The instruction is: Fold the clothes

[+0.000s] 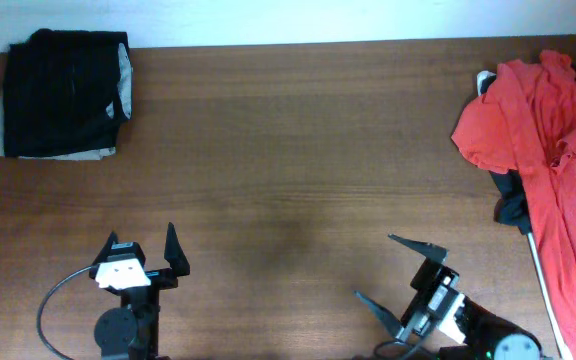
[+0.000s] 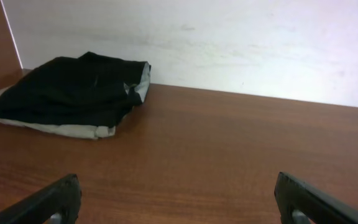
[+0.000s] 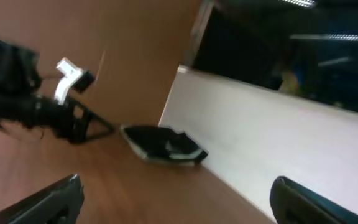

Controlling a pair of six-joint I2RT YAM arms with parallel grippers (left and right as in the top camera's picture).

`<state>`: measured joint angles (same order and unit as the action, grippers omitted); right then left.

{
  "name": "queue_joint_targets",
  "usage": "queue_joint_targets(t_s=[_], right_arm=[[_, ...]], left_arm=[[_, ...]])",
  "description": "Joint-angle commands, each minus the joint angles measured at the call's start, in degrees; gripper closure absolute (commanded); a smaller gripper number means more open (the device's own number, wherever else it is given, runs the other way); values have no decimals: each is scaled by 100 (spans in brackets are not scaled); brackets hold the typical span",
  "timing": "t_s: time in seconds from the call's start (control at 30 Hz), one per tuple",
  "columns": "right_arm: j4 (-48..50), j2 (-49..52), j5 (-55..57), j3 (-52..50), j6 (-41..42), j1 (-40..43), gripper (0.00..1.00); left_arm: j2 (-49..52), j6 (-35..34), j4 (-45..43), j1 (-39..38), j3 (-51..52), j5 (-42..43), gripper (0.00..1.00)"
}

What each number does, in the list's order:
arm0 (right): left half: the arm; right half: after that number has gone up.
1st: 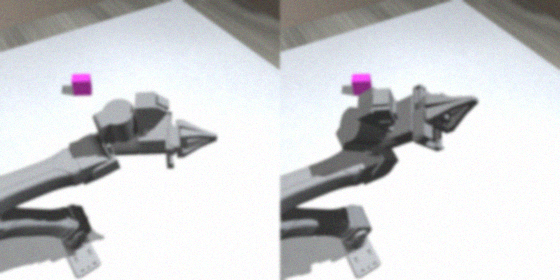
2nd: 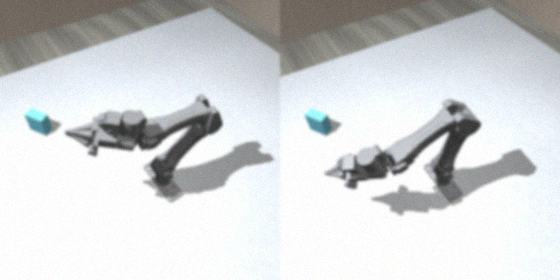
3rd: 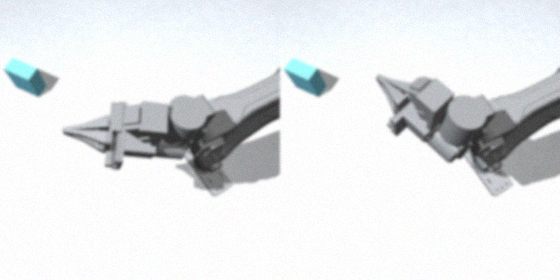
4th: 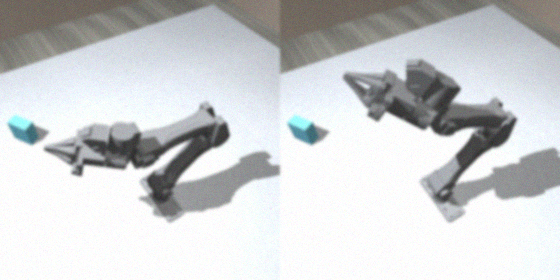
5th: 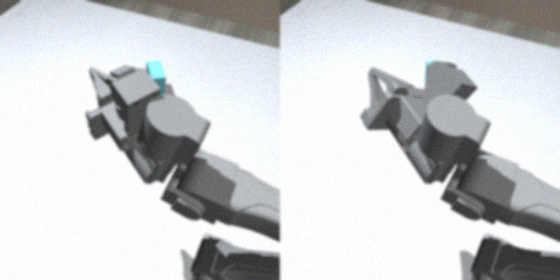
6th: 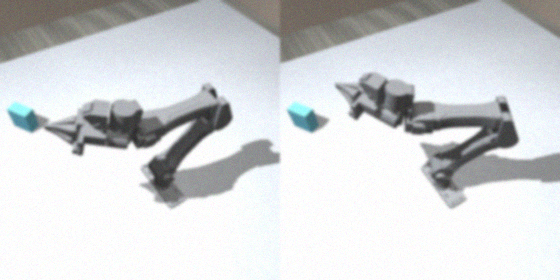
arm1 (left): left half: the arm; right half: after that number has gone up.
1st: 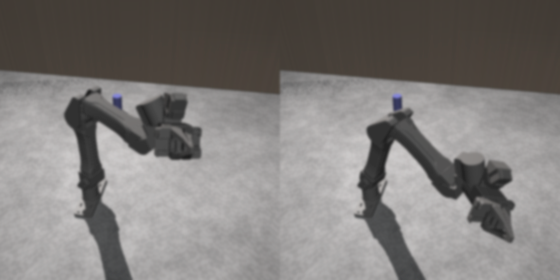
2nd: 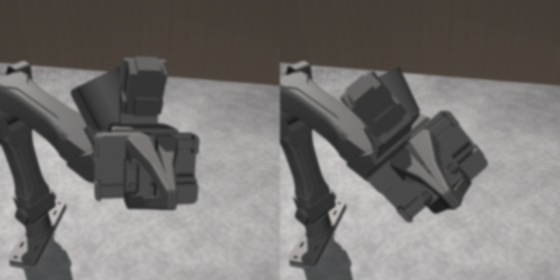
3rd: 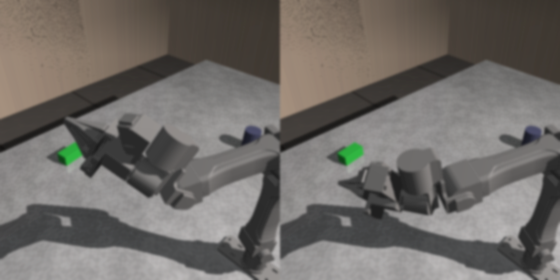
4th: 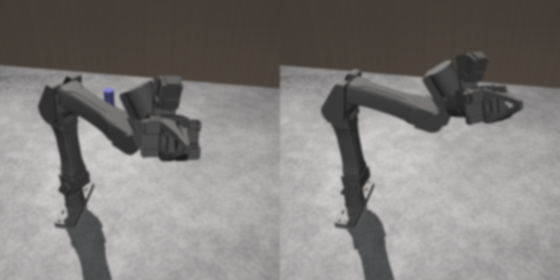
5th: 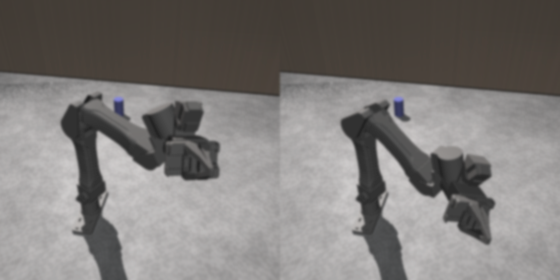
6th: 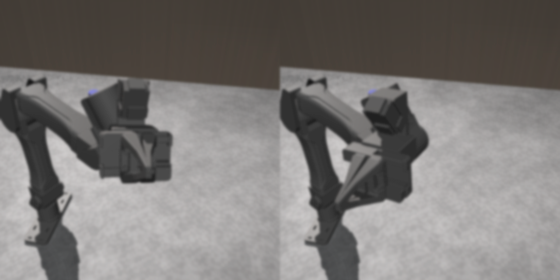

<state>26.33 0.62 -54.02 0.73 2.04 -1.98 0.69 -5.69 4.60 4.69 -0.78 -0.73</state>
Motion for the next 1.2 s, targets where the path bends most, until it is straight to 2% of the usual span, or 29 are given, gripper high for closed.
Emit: queue_joint_targets(t_s=[0.0,0.1,0.2,0.23,0.3,0.4,0.47,0.63,0.73,0.8,0.9,0.97,1.0,1.03,1.07,1.17], right_arm=[[-61,48,1233,348,555,-20,1],[-575,1001,1716,1362,-210,-20,1],[-1290,2538,2533,2754,-822,-20,1],[-2153,3480,3309,3751,-1325,24,1],[-3550,5049,4258,5547,-1561,514,1],[-5475,7226,4210,8124,-1528,1775,1],[-6260,8277,4614,9077,-1528,2350,1],[-6120,9930,4721,9171,-1462,3456,1],[-6166,11044,4614,9171,-1318,3842,1],[-6210,11621,4889,9171,-1318,3912,14],[-6234,12032,5222,9171,-1318,3912,14],[-6260,12104,5239,9169,-1314,3912,20],[-6255,12104,5237,9171,-1314,3912,24],[-6260,12104,5239,9171,-1314,3912,36],[-6255,12104,5237,9171,-1311,3912,56],[-6251,12098,5237,9224,-1207,3912,66]], left_arm=[[-33,-72,17,26,24,-37,1],[-33,-72,17,26,24,-35,1],[-33,-70,17,26,24,-37,1],[-33,-72,17,26,24,-37,1],[-33,-72,17,26,24,-37,1],[-33,-72,17,26,24,-37,1],[-33,-72,17,26,24,-37,1],[-33,-72,17,26,24,-37,1],[-33,-72,20,26,24,-37,1],[-33,-72,17,26,24,-37,1],[-33,-72,17,26,24,-35,1],[-33,-70,17,26,24,-37,1],[-33,-72,17,26,24,-35,1],[-33,-72,17,26,24,-37,1],[-33,-72,17,26,24,-37,1],[-33,-72,17,26,24,-35,1]])
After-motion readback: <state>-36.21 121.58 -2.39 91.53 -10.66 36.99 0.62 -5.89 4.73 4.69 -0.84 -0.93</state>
